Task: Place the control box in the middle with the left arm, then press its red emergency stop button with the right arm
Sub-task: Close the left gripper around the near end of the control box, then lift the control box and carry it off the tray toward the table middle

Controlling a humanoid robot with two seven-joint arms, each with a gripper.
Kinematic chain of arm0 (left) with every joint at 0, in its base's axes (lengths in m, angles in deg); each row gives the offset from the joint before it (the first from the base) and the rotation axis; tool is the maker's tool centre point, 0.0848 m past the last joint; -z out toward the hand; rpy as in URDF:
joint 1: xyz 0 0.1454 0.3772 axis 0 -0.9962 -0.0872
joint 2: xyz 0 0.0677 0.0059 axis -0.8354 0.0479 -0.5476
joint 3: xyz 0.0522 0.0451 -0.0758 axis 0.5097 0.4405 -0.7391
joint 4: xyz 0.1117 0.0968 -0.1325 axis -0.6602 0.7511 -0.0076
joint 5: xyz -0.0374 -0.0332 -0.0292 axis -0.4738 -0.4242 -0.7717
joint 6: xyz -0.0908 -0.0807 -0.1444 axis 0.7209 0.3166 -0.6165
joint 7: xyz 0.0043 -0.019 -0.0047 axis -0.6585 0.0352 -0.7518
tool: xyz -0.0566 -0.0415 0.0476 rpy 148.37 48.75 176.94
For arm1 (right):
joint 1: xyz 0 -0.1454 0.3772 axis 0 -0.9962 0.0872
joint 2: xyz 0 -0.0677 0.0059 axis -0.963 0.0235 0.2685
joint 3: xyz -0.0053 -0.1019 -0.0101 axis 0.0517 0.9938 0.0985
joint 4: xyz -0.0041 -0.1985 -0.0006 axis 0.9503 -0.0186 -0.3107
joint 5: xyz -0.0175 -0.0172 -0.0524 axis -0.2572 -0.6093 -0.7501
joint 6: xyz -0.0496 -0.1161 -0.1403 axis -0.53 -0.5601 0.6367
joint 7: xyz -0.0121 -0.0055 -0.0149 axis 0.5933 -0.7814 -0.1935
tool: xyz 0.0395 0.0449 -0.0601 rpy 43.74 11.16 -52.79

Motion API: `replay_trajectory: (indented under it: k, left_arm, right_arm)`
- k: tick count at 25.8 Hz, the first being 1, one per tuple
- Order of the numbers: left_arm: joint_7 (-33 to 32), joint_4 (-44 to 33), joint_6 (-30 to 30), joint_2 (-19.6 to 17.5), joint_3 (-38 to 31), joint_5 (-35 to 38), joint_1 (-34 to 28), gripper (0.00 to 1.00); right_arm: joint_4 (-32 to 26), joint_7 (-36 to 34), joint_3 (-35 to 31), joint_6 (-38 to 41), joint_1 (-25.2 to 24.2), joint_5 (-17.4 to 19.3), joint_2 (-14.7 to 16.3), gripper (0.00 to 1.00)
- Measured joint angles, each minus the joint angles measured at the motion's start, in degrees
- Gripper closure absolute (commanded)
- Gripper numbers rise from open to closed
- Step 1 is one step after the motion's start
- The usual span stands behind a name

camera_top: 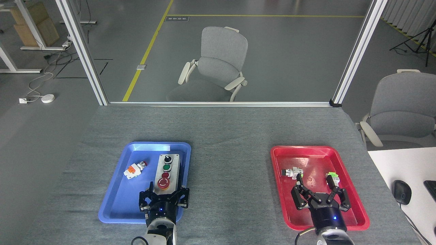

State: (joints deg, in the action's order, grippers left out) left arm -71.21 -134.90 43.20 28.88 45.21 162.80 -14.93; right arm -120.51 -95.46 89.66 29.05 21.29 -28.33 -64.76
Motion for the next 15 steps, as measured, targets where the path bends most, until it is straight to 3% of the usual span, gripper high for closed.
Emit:
replay_trajectory:
  k: [6, 10, 12, 14, 15]
  left_arm:
    - [0.00, 5.21, 2.57, -0.34, -0.02, -0.99, 3.08, 0.06]
    - [0.00, 7.24, 3.74, -0.66, -0.05, -1.46, 4.61, 0.27]
    - [0.00, 7.55, 4.23, -0.76, -0.05, -1.53, 4.97, 0.52]
    - [0.00, 7.55, 4.87, -0.95, -0.05, -1.54, 5.16, 1.00]
    - [0.00, 7.50, 5.30, -1.14, -0.05, -1.54, 5.21, 1.00]
  right_arm:
    - [0.33, 0.17, 0.25, 0.13, 0.20, -0.01, -0.05, 0.04]
    - [0.03, 0.25, 0.46, 0.14, 0.01, -0.35, 0.05, 0.04]
    - [-0.39, 0.41, 0.53, 0.15, -0.15, -1.13, 0.10, 0.04]
    - [-1.13, 0.48, 0.57, 0.21, -0.26, -2.55, 0.04, 0.04]
    - [-1.47, 0.35, 0.57, 0.26, -0.31, -3.17, -0.08, 0.04]
